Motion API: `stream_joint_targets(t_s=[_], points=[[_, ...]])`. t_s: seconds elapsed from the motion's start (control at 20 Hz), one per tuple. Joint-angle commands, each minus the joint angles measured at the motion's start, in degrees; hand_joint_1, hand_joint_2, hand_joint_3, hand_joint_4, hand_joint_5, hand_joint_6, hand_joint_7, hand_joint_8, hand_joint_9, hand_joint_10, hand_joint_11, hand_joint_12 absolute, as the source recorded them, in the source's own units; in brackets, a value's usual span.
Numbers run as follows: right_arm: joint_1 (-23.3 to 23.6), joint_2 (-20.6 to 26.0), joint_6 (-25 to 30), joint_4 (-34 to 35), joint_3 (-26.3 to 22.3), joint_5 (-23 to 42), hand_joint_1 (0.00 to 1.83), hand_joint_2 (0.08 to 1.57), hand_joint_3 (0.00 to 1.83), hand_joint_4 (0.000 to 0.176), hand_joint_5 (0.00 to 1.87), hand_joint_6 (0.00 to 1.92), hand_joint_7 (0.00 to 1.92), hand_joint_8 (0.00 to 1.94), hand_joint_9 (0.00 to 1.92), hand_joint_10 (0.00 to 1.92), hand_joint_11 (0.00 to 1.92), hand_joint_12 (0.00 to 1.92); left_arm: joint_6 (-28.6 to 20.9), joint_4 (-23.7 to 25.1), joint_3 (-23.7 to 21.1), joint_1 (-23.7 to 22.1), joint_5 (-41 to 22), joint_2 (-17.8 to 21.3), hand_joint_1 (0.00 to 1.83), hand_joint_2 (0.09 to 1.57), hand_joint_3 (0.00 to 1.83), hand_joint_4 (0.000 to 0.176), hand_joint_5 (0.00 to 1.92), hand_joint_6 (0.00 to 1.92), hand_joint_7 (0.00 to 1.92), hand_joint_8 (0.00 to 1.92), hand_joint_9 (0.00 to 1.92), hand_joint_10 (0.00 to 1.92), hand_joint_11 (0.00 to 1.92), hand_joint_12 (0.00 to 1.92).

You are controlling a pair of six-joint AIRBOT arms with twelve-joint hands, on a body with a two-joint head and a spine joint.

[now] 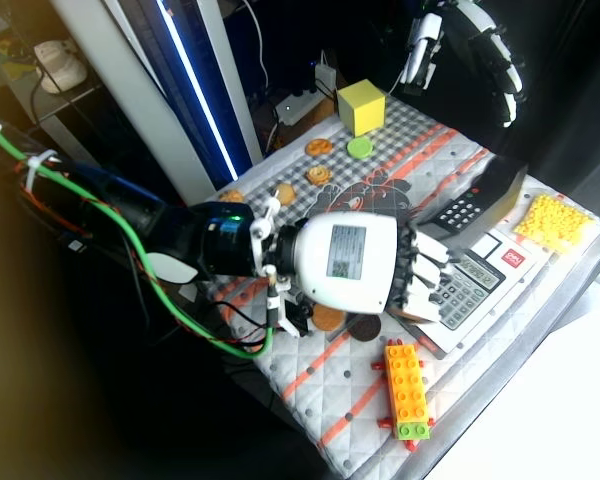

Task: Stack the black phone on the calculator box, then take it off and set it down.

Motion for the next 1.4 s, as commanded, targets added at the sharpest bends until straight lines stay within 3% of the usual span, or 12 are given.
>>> stream_joint_targets(t_s=[0.0, 0.3, 0.4, 0.75, 0.85, 0.9, 1.05, 1.1, 1.2, 1.25, 1.3, 1.35], points=[[0.52, 0.30, -0.15, 0.40, 0.18, 5.31, 1.23, 1.13, 0.00, 0.000, 0.86, 1.07, 1.04, 0.98, 1.26, 0.37, 1.08, 1.01, -0.87, 0.48, 0.03, -0.12, -7.37, -0.09, 0.78, 0.97, 0.00, 0.144, 0.12, 0.00, 0.23, 0.00, 0.22, 0.00, 0.00, 0.75], [0.52, 0.55, 0.23, 0.40, -2.51, 9.63, 1.23, 1.14, 0.00, 0.000, 0.85, 1.06, 1.05, 1.00, 1.25, 0.32, 0.92, 1.15, -0.99, -0.09, 0.06, 0.47, -7.65, -0.25, 0.78, 0.95, 0.00, 0.134, 0.14, 0.00, 0.23, 0.00, 0.23, 0.00, 0.00, 0.75], [0.09, 2.36, 2.82, 0.41, -3.65, 13.32, 1.25, 1.11, 0.00, 0.000, 0.89, 1.00, 1.10, 0.91, 1.28, 0.29, 0.96, 1.08, -1.53, -0.23, 0.04, 0.83, -7.97, -0.21, 0.80, 0.95, 0.00, 0.121, 0.15, 0.00, 0.23, 0.00, 0.24, 0.01, 0.00, 0.78], [-6.04, 9.31, 6.58, 1.05, -9.35, 25.75, 1.29, 1.05, 0.00, 0.000, 1.03, 0.74, 1.25, 0.68, 1.48, 0.08, 1.17, 0.86, -3.70, -1.08, -0.30, 2.69, -10.13, 0.36, 0.82, 0.96, 0.00, 0.129, 0.16, 0.00, 0.26, 0.01, 0.24, 0.00, 0.00, 0.72], [-8.34, 10.67, 6.58, 1.24, -11.17, 28.32, 1.28, 1.05, 0.00, 0.000, 1.03, 0.79, 1.28, 0.58, 1.46, 0.03, 1.20, 0.76, -4.39, -1.15, -0.44, 3.01, -10.71, 0.63, 0.79, 0.97, 0.00, 0.150, 0.15, 0.00, 0.26, 0.00, 0.24, 0.00, 0.00, 0.64], [-9.50, 11.21, 6.58, 1.30, -11.96, 29.39, 1.28, 1.04, 0.00, 0.000, 1.05, 0.76, 1.28, 0.58, 1.43, 0.01, 1.18, 0.65, -5.42, -1.20, -0.40, 3.35, -11.15, 0.73, 0.78, 0.97, 0.00, 0.141, 0.13, 0.00, 0.27, 0.00, 0.26, 0.01, 0.00, 0.56], [-12.83, 12.68, 6.59, 1.61, -14.39, 32.35, 1.28, 1.04, 0.00, 0.000, 1.04, 0.79, 1.33, 0.48, 1.43, 0.00, 1.19, 0.59, -8.81, -1.60, -0.21, 5.42, -13.52, 0.92, 0.74, 0.98, 0.00, 0.143, 0.09, 0.00, 0.22, 0.00, 0.25, 0.00, 0.00, 0.53], [-14.44, 13.27, 6.68, 1.75, -15.40, 33.34, 1.29, 1.04, 0.00, 0.000, 1.03, 0.78, 1.32, 0.52, 1.45, 0.01, 1.21, 0.61, -9.68, -1.80, -0.23, 6.01, -14.55, 0.97, 0.74, 0.97, 0.00, 0.124, 0.10, 0.00, 0.24, 0.00, 0.26, 0.01, 0.00, 0.59], [-17.94, 14.32, 6.80, 2.56, -17.26, 35.56, 1.26, 1.05, 0.00, 0.000, 1.07, 0.74, 1.24, 0.65, 1.34, 0.00, 0.81, 0.88, -10.95, -1.90, -0.30, 6.71, -15.83, 1.03, 0.71, 0.96, 0.00, 0.067, 0.09, 0.00, 0.23, 0.00, 0.27, 0.00, 0.00, 0.70], [-19.43, 14.72, 6.80, 3.12, -17.95, 36.52, 1.27, 1.04, 0.00, 0.000, 1.09, 0.68, 1.24, 0.67, 1.35, 0.01, 0.80, 1.01, -11.30, -1.90, -0.38, 6.83, -16.23, 1.07, 0.70, 0.95, 0.00, 0.042, 0.11, 0.01, 0.24, 0.00, 0.29, 0.01, 0.00, 0.74], [-20.70, 15.09, 6.80, 3.55, -18.56, 37.03, 1.27, 1.05, 0.00, 0.000, 1.07, 0.70, 1.24, 0.67, 1.40, 0.03, 0.93, 0.97, -11.40, -1.89, -0.54, 6.93, -16.63, 1.15, 0.69, 0.94, 0.00, 0.023, 0.13, 0.01, 0.24, 0.01, 0.29, 0.01, 0.00, 0.75], [-21.59, 15.30, 6.82, 3.80, -18.99, 37.18, 1.27, 1.05, 0.00, 0.000, 1.02, 0.79, 1.25, 0.64, 1.44, 0.03, 1.08, 0.85, -11.44, -1.87, -0.73, 7.11, -17.04, 1.25, 0.75, 0.95, 0.00, 0.077, 0.13, 0.01, 0.24, 0.00, 0.30, 0.01, 0.00, 0.75]])
